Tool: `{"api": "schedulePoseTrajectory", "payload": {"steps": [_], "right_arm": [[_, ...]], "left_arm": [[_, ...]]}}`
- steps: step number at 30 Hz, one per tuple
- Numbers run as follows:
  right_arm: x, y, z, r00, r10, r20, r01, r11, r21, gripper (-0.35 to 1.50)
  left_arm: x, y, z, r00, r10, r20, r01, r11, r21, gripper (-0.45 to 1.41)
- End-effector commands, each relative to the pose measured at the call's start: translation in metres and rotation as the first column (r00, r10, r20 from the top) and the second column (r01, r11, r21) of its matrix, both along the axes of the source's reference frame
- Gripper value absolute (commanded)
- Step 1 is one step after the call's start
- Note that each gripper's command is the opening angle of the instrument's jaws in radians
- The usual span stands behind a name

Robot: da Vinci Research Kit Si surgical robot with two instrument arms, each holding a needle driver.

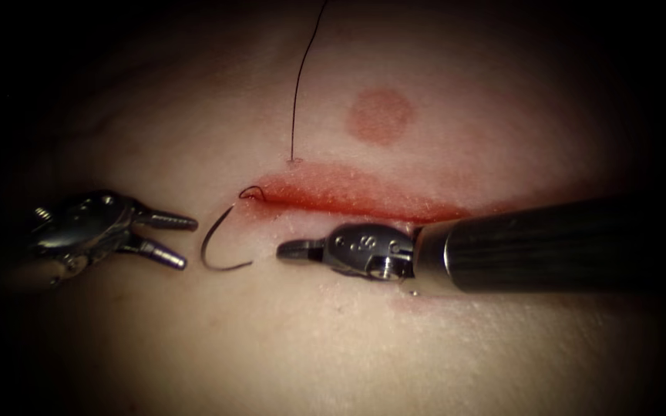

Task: Wound Closure
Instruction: Pull the needle through with the left gripper.

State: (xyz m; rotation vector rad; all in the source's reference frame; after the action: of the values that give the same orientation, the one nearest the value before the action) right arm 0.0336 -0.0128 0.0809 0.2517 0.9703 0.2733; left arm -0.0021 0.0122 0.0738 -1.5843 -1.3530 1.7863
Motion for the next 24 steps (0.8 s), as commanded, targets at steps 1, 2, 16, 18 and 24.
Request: {"api": "schedulePoseTrajectory", "payload": {"steps": [1, 2, 16, 18, 24], "right_arm": [[0.0006, -0.0006, 0.0004, 1.0, -0.001, -0.001, 0.001, 1.0, 0.002, -0.35], [0.0006, -0.0006, 0.0004, 1.0, -0.001, -0.001, 0.001, 1.0, 0.002, -0.35], [0.0006, -0.0006, 0.0002, 1.0, -0.001, -0.002, 0.001, 1.0, 0.003, -0.35], [0.0006, -0.0006, 0.0002, 1.0, -0.001, -0.001, 0.001, 1.0, 0.003, -0.35], [0.0006, -0.0006, 0.0002, 1.0, -0.001, -0.002, 0.001, 1.0, 0.003, -0.35]], "left_arm": [[-0.0007, -0.0002, 0.0009, 1.0, 0.006, 0.008, -0.006, 1.0, 0.003, 0.52], [-0.001, -0.0001, 0.0012, 1.0, 0.014, 0.014, -0.015, 1.0, 0.003, 0.52], [-0.0035, -0.0009, 0.0041, 0.982, 0.159, 0.103, -0.156, 0.987, -0.037, 0.24], [-0.0036, -0.0007, 0.0042, 0.981, 0.16, 0.106, -0.156, 0.987, -0.045, -0.03], [-0.0038, -0.0005, 0.0042, 0.981, 0.168, 0.094, -0.167, 0.986, -0.024, -0.35]]}}
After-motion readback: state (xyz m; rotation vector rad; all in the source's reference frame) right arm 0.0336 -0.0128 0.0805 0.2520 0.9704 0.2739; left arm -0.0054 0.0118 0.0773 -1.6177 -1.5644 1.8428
